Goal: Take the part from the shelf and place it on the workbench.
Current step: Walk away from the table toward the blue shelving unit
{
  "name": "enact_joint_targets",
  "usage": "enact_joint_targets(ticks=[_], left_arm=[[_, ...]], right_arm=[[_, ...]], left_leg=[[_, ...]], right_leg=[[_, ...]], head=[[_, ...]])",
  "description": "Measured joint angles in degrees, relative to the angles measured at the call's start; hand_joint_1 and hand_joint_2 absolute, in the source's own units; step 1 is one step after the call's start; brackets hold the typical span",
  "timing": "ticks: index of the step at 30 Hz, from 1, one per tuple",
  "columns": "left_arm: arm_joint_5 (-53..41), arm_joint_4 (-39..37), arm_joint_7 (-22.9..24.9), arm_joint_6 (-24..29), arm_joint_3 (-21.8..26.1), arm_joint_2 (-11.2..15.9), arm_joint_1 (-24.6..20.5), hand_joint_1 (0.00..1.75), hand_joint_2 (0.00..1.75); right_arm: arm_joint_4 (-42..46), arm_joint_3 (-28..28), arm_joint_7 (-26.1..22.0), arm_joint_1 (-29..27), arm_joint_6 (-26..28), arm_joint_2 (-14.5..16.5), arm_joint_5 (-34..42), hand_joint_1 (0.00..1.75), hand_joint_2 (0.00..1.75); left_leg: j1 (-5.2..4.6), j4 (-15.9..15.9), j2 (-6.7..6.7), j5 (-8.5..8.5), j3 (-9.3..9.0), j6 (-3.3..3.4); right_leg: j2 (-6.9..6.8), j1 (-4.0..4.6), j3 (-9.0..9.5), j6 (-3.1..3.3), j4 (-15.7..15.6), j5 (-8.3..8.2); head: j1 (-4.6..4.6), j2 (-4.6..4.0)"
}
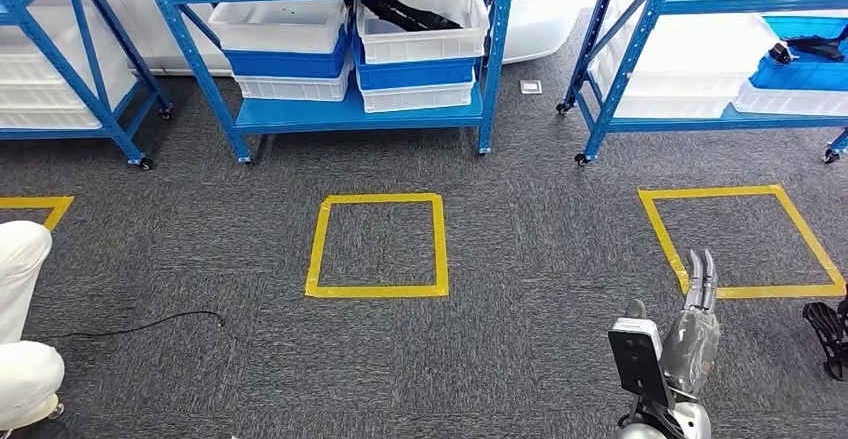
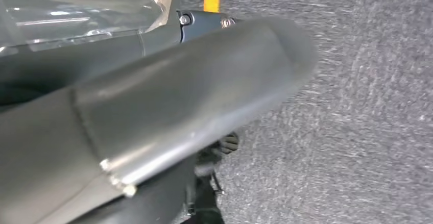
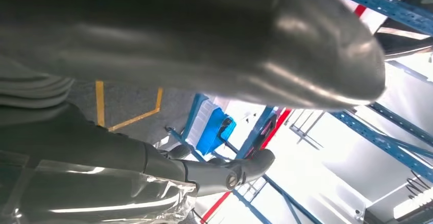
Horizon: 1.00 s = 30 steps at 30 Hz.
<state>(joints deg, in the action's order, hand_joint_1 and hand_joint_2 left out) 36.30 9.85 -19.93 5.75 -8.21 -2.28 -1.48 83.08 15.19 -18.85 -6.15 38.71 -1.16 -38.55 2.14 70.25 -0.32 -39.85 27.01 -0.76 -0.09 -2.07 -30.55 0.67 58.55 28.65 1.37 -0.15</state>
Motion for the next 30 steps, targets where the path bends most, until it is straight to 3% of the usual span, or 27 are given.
enact_joint_targets(ticks=[2,3,4,6,7,8,9,11,12,14,16,17,18,19,20,21,22,23,24,25,26,28,29,30], left_arm=[[-0.1,0.0,0.0,0.1,0.0,0.0,0.7,0.00,0.00],[-0.1,-0.1,0.0,0.1,0.0,0.1,1.0,0.00,0.00],[-0.2,-0.1,0.0,0.0,0.0,0.1,1.4,0.00,0.00],[-0.2,-0.2,0.0,-0.1,0.0,0.0,1.9,0.00,0.00],[-0.3,-0.2,0.0,-0.1,0.0,0.0,2.0,0.00,0.00],[-0.3,-0.2,0.0,-0.1,0.0,0.0,2.0,0.00,0.00],[-0.3,-0.2,0.0,-0.1,0.0,0.0,1.9,0.00,0.00],[-0.5,-0.2,0.0,-0.1,-0.1,0.0,1.6,0.00,0.00],[-0.6,-0.1,-0.1,-0.1,-0.1,0.0,1.6,0.00,0.00],[-0.6,-0.2,-0.1,0.1,-0.1,0.0,1.7,0.00,0.00],[-0.6,-0.2,-0.1,0.2,0.0,0.0,1.8,0.00,0.00],[-0.5,-0.2,-0.1,0.3,0.0,-0.1,1.9,0.00,0.00],[-0.5,-0.2,-0.1,0.3,0.0,-0.2,2.0,0.00,0.00],[-0.4,-0.2,-0.1,0.3,0.0,-0.2,2.1,0.00,0.00],[-0.4,-0.3,-0.1,0.4,0.0,-0.3,2.2,0.00,0.00],[-0.3,-0.3,-0.1,0.4,0.0,-0.4,2.3,0.00,0.00],[-0.3,-0.4,-0.1,0.6,0.0,-0.5,2.4,0.00,0.00],[-0.2,-0.5,-0.1,0.7,0.0,-0.5,2.4,0.00,0.00],[-0.2,-0.5,-0.2,0.8,0.0,-0.5,2.2,0.00,0.00],[-0.1,-0.4,-0.2,0.9,0.0,-0.6,1.9,0.00,0.00],[0.0,-0.4,-0.3,1.0,0.0,-0.6,1.6,0.00,0.00],[0.1,-0.4,-0.3,1.0,0.0,-0.7,1.1,0.00,0.00],[0.2,-0.4,-0.3,1.1,0.0,-0.9,1.1,0.00,0.00],[0.3,-0.4,-0.3,1.1,0.0,-0.9,1.1,0.00,0.00]], right_arm=[[0.0,-0.2,0.0,-0.7,0.1,0.0,0.0,0.00,0.00],[0.0,-0.3,0.0,-0.9,0.1,0.1,0.0,0.00,0.00],[0.0,-0.4,0.0,-1.1,0.1,0.1,0.0,0.00,0.00],[0.1,-0.7,0.0,-1.3,0.1,0.2,-0.1,0.00,0.00],[0.2,-0.9,0.0,-1.4,0.1,0.3,-0.1,0.00,0.00],[0.5,-1.2,-0.1,-1.4,0.1,0.3,-0.2,0.00,0.00],[0.9,-1.4,-0.1,-1.4,0.1,0.4,-0.3,0.00,0.00],[1.7,-1.7,-0.2,-1.4,0.1,0.6,-0.7,0.00,0.00],[1.9,-1.9,-0.3,-1.5,-0.1,0.6,-0.9,0.00,0.00],[2.1,-2.5,-0.3,-2.2,-0.6,0.7,-1.4,0.00,0.00],[2.4,-3.0,-0.3,-2.9,-1.3,0.7,-1.9,0.00,0.00],[2.6,-3.1,-0.3,-3.1,-1.6,0.8,-2.2,0.00,0.00],[2.7,-3.3,-0.3,-3.3,-1.9,0.8,-2.4,0.00,0.00],[2.8,-3.4,-0.3,-3.5,-2.1,0.9,-2.5,0.00,0.00],[2.9,-3.6,-0.3,-3.7,-2.3,0.9,-2.7,0.00,0.00],[2.9,-3.7,-0.3,-4.0,-2.4,0.9,-2.7,0.00,0.00],[2.9,-3.8,-0.2,-4.3,-2.5,1.0,-2.8,0.00,0.00],[3.2,-3.9,-0.2,-4.4,-2.7,1.0,-2.9,0.00,0.00],[3.5,-4.0,-0.2,-4.3,-2.9,1.1,-3.0,0.00,0.00],[4.0,-4.0,-0.2,-4.0,-3.1,1.3,-3.2,0.00,0.00],[4.4,-4.0,-0.2,-3.7,-3.3,1.5,-3.3,0.00,0.00],[4.9,-4.0,-0.3,-3.4,-3.7,1.7,-3.6,0.00,0.00],[5.0,-4.0,-0.3,-3.4,-3.8,1.8,-3.7,0.00,0.00],[5.0,-4.0,-0.3,-3.4,-3.9,1.9,-3.7,0.00,0.00]], left_leg=[[0.24,-0.1,0.05,-3.03,3.55,-0.50],[0.44,-1.8,0.12,-2.64,4.52,-0.80],[0.65,-4.2,0.43,0.00,4.94,-1.19],[0.83,-8.1,1.56,7.26,5.10,-1.67],[0.68,-8.9,2.00,9.81,4.95,-1.51],[0.44,-9.1,2.14,10.47,4.84,-1.00],[0.14,-9.1,1.91,9.78,4.50,-0.30],[-0.09,-10.4,1.34,9.63,3.14,0.79],[-0.19,-11.4,1.06,9.46,2.06,1.26],[-0.51,-13.5,0.52,8.92,-0.54,2.11],[-1.09,-15.8,-0.08,8.12,-3.67,2.80],[-1.44,-16.9,-0.37,7.57,-5.57,3.04],[-1.79,-18.0,-0.64,6.89,-7.58,3.19],[-2.13,-19.0,-0.87,6.05,-9.55,3.30],[-2.38,-19.6,-1.05,5.01,-11.22,3.36],[-2.69,-19.9,-1.25,3.77,-12.73,3.37],[-2.96,-20.1,-1.37,2.40,-13.98,3.34],[-3.13,-20.2,-1.44,1.25,-15.12,3.25],[-3.24,-19.6,-1.46,0.82,-15.78,3.12],[-3.19,-17.8,-1.31,1.30,-15.32,2.93],[-3.09,-14.2,-1.07,2.58,-13.65,2.71],[-2.85,-3.9,-0.51,4.15,-6.97,2.07],[-2.66,0.4,-0.28,2.99,-3.35,1.70],[-2.41,3.0,-0.18,0.54,-0.17,1.31]], right_leg=[[0.31,-0.36,1.84,-0.36,0.0,1.58],[0.44,-0.71,2.83,-0.78,0.0,2.35],[0.45,-1.04,3.84,-1.33,0.0,3.16],[0.34,-1.28,5.75,-2.60,0.1,4.72],[0.18,-1.07,6.37,-3.26,-0.1,5.32],[0.06,-0.86,6.99,-3.98,-0.2,5.57],[-0.02,-0.86,7.22,-4.87,-0.1,5.21],[-0.11,-1.07,5.35,-6.33,3.5,3.22],[-0.10,-1.17,2.95,-6.51,6.7,2.11],[-0.10,-0.82,-3.08,-5.57,13.2,2.05],[-0.04,0.00,-8.15,-4.10,15.7,5.48],[-0.02,0.43,-9.93,-3.53,14.9,7.41],[0.01,0.86,-11.09,-3.21,13.1,8.32],[0.03,1.22,-11.83,-3.19,10.3,7.40],[0.04,1.64,-12.20,-3.52,6.7,3.69],[-0.02,2.06,-12.38,-3.84,3.6,-1.15],[-0.05,2.47,-12.12,-3.76,1.7,-5.76],[-0.04,2.65,-11.81,-3.22,0.9,-8.91],[0.02,2.78,-11.41,-2.22,1.2,-9.62],[0.18,2.63,-10.80,-1.13,1.6,-9.26],[0.32,2.38,-10.27,-0.20,1.5,-8.55],[0.42,1.99,-8.55,1.05,0.7,-7.33],[0.47,1.87,-7.54,1.39,0.3,-6.65],[0.60,1.73,-6.55,1.49,0.0,-5.93]], head=[[0.02,0.00],[0.02,0.00],[0.03,0.00],[0.42,0.00],[0.55,0.00],[0.66,0.00],[0.69,0.01],[0.42,0.00],[0.25,-0.01],[-0.18,-0.01],[-0.37,-0.01],[-0.42,-0.01],[-0.45,-0.01],[-0.49,-0.01],[-0.55,-0.01],[-0.58,-0.01],[-0.59,-0.02],[-0.52,-0.02],[-0.48,-0.03],[-0.48,-0.03],[-0.47,-0.03],[-0.52,-0.03],[-0.50,-0.03],[-0.49,-0.03]])
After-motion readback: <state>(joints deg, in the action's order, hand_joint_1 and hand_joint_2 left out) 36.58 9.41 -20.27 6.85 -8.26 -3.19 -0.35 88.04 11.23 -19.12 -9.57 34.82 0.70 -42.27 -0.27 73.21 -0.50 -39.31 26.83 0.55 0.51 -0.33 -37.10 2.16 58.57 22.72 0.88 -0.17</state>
